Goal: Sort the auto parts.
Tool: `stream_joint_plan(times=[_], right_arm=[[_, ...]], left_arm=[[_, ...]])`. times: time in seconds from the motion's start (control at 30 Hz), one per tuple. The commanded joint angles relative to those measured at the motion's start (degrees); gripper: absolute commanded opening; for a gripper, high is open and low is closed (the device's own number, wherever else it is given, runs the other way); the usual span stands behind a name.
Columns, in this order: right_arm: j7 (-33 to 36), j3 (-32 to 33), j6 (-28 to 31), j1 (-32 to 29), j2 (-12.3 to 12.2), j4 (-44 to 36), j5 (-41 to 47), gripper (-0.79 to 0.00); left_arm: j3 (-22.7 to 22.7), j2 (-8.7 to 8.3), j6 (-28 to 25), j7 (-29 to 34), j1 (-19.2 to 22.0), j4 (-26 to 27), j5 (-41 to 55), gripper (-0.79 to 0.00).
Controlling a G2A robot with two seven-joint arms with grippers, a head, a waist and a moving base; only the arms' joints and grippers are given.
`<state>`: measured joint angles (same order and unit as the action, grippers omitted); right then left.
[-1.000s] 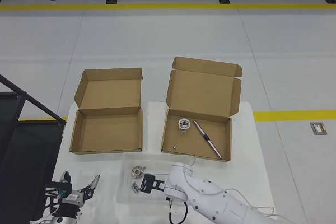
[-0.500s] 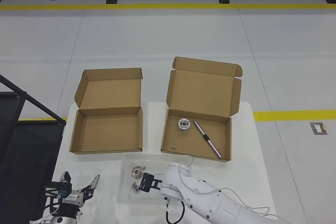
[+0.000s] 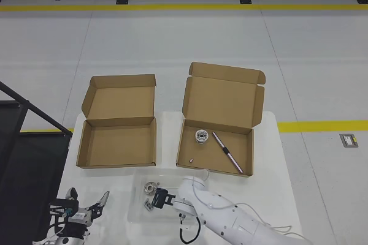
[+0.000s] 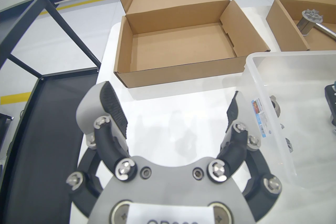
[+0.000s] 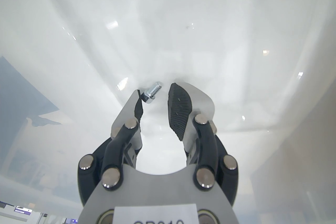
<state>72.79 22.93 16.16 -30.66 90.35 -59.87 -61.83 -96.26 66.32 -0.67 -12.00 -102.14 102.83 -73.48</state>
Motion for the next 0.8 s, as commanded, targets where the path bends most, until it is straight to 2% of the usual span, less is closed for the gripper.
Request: stream_joint_plan(times=[0.0, 0.27, 0.33, 0.43, 0.77], right_arm=[[0.13, 0.11, 0.07, 0.06, 0.23, 0.38, -0.02, -0.483], [-0.16, 1.24, 0.12, -0.2, 0.49, 0.35, -1.18, -0.573], [-1.04, 1.82, 0.94, -0.41, 0.33, -0.2, -1.29, -0.606], [-2.16, 3.01, 2.34, -0.83, -0.18, -1.07, -1.62, -0.699], [-1.81, 7.51, 4.5, -2.92, -2.47, -6.12, -3.99, -0.77]], left_arm=[[0.0, 0.0, 0.0, 0.0, 0.0, 0.0, 0.0, 0.0], [0.0, 0.0, 0.0, 0.0, 0.0, 0.0, 0.0, 0.0], [0.0, 0.0, 0.0, 0.0, 0.0, 0.0, 0.0, 0.0], [0.0, 0.0, 0.0, 0.0, 0.0, 0.0, 0.0, 0.0], [0.0, 0.0, 0.0, 0.0, 0.0, 0.0, 0.0, 0.0]])
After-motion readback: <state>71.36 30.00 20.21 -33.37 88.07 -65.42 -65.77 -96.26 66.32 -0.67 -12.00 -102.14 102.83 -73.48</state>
